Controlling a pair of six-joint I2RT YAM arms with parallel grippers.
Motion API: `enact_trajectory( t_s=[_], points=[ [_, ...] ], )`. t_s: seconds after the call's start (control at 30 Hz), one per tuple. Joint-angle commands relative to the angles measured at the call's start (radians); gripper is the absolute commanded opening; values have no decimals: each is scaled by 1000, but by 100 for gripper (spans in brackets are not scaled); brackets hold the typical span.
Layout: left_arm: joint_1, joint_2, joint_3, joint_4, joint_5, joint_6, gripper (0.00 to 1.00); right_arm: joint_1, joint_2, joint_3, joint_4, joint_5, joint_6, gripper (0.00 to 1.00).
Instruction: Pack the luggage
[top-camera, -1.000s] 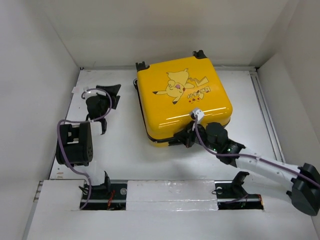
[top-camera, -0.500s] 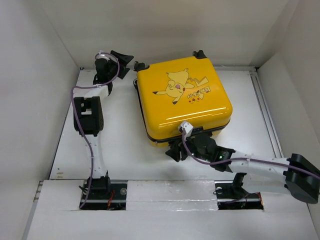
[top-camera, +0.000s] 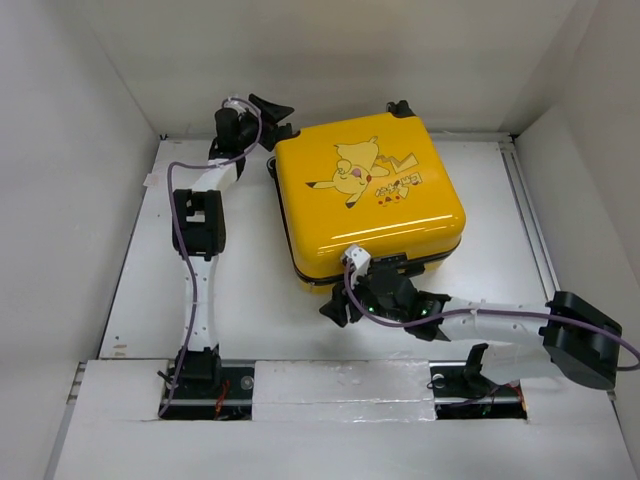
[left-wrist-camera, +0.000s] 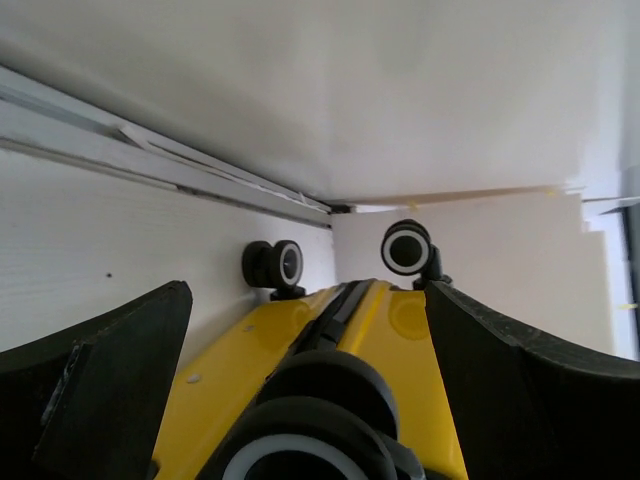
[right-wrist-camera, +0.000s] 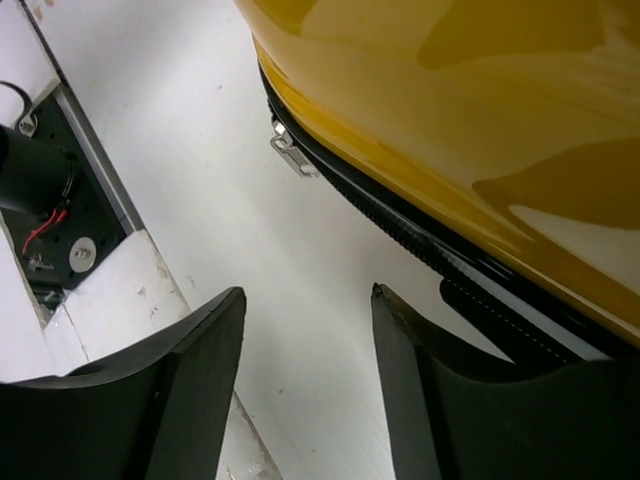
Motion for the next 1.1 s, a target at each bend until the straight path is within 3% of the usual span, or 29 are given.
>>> enact_trajectory(
  t_s=[0.0,0.03,0.1,0.17,0.2,0.27,0.53,0.7,0.9,1.03,1.07],
  points=[
    [-30,15,35,118,56,-146,100,10,-7,18,46,44,32,60],
    [-30,15,35,136,40,-173,97,10,-18,4,46,61,50,61],
    [-40,15,-37,272,-6,-237,74,10,-43,-10,37,102,61,63],
    [-40,1,-122,378,-32,-350,35,10,-72,-25,9,133,73,63],
    [-40,-14,-144,420,-55,-375,0,10,-81,-39,0,147,74,64],
    [-31,-36,-179,482,-73,-389,0,-12,-93,-52,-11,156,74,64],
    [75,-301,-685,730,-165,-348,0,-183,-171,-128,-34,110,74,64],
    [89,-425,-940,845,-190,-305,0,-409,-144,-73,-45,24,-15,64],
    [66,-603,-1282,879,-285,-222,0,-781,-47,94,-45,-109,-77,64],
    [25,-703,-1329,703,-317,-69,1,-878,-99,105,-58,-149,-63,67],
    [14,-720,-1329,680,-331,-38,24,-878,-142,88,-59,-149,-63,68]
  ],
)
